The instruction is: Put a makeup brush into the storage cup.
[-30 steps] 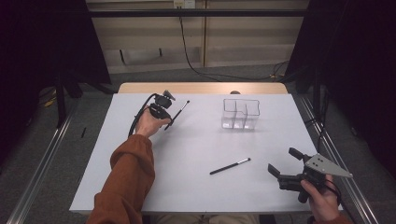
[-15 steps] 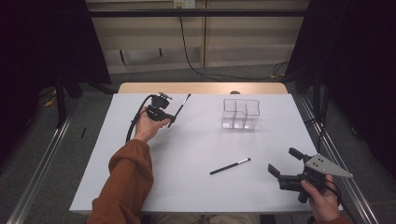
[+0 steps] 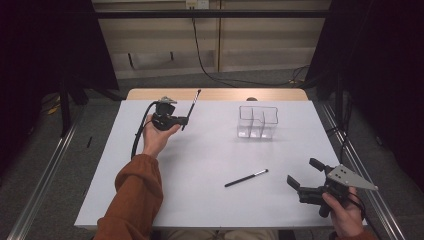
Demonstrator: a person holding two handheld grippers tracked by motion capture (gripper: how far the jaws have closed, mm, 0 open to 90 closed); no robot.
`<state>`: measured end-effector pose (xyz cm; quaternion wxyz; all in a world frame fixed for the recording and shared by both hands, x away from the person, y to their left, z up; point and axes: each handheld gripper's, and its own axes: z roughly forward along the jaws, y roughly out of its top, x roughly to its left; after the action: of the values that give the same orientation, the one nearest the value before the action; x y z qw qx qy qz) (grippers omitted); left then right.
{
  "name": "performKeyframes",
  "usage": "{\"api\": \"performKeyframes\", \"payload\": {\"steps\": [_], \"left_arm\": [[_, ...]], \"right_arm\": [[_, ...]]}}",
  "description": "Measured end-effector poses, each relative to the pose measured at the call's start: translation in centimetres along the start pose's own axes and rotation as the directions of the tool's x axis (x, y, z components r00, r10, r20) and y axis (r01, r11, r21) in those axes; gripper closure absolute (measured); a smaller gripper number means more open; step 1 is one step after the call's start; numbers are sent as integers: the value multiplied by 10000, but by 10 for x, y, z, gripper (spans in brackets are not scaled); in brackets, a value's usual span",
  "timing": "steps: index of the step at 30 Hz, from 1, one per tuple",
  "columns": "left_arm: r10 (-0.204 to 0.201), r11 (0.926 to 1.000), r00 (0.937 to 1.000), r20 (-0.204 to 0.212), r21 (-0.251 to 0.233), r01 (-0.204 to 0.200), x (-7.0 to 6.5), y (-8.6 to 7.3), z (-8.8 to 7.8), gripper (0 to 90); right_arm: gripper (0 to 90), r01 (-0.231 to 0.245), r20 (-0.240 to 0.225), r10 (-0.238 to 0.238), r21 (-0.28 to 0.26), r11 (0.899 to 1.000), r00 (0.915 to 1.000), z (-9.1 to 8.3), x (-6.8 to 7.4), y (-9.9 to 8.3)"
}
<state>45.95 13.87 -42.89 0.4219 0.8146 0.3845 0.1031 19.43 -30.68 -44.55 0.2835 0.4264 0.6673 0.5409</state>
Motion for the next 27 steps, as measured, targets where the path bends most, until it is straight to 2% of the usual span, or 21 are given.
{"api": "performKeyframes", "payload": {"steps": [2,3,5,9,15,16,18,20,23,27], "left_arm": [[79,9994,9999,-103,-337,-82,1,0,-2,844],[-130,9983,9999,-15,-566,129,0,-1,-3,844],[-136,9976,9997,-210,-680,122,1,-1,-4,844],[-345,9972,9994,-18,-668,343,3,-5,-4,844],[90,9938,10000,14,-1108,-88,1,-4,-14,844],[131,9918,9998,-156,-1266,-150,1,-4,-16,844],[-86,9877,10000,17,-1560,87,1,-6,-19,843],[116,9875,9998,-140,-1570,-137,-1,-10,-20,844],[268,9874,9996,-75,-1560,-276,-3,-17,-22,843],[386,9831,9993,10,-1791,-378,-6,-20,-28,844]], "right_arm": [[0,-14,-2,14,-13,10000,10000,0,0,0],[0,-7,-2,7,-20,10000,10000,0,0,0],[0,-6,-7,6,-19,10000,10000,0,0,0],[0,-29,20,29,-3,10000,10000,0,0,0],[0,-53,65,53,-18,10000,10000,0,-1,0],[0,-46,54,46,-13,10000,10000,0,0,0],[0,-30,59,30,-15,10000,10000,0,0,0],[0,-39,65,39,-22,10000,10000,-1,0,0],[0,-50,65,51,-26,10000,10000,-1,0,0],[0,-29,43,29,-23,10000,10000,0,0,0]]}}
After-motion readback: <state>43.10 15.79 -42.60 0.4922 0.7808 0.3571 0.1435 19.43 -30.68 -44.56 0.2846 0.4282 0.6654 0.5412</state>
